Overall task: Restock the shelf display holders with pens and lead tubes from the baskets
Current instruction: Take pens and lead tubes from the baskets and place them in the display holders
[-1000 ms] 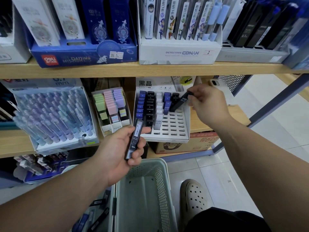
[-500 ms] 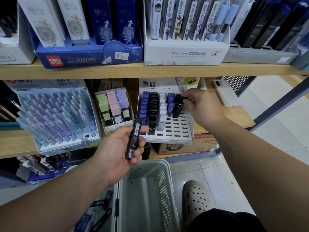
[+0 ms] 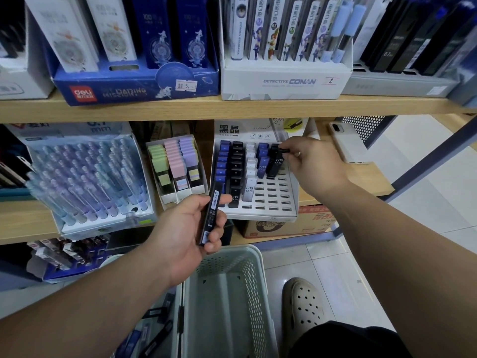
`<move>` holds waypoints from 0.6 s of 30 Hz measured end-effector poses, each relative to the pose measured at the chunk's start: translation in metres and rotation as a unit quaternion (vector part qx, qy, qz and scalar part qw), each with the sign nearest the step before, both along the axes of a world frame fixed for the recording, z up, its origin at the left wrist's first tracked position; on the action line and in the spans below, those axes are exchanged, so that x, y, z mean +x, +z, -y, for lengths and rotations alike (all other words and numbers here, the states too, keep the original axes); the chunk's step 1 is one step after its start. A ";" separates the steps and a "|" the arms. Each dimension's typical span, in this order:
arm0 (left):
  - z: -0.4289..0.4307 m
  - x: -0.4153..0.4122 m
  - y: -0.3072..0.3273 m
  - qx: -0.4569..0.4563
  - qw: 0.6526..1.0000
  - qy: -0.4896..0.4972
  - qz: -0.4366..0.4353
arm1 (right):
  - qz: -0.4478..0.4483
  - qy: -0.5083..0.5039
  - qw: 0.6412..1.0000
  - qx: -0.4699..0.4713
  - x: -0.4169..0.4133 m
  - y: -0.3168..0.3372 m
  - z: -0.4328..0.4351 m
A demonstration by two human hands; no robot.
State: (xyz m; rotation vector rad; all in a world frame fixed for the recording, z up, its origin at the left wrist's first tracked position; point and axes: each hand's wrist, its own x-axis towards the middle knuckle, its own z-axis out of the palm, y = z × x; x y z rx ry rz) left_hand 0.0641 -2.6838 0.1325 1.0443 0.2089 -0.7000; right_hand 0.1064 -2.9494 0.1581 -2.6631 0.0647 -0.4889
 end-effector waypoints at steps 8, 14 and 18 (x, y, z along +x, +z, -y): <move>-0.001 0.000 0.000 -0.002 1.000 0.000 -0.002 | -0.035 0.011 0.998 -0.051 0.003 -0.007 -0.001; 0.000 -0.001 0.001 0.009 1.000 0.009 0.012 | -0.023 -0.013 0.998 -0.048 0.003 -0.002 -0.009; 0.005 -0.004 0.004 0.093 0.985 0.007 0.143 | -0.019 0.003 0.993 0.120 -0.003 0.021 -0.030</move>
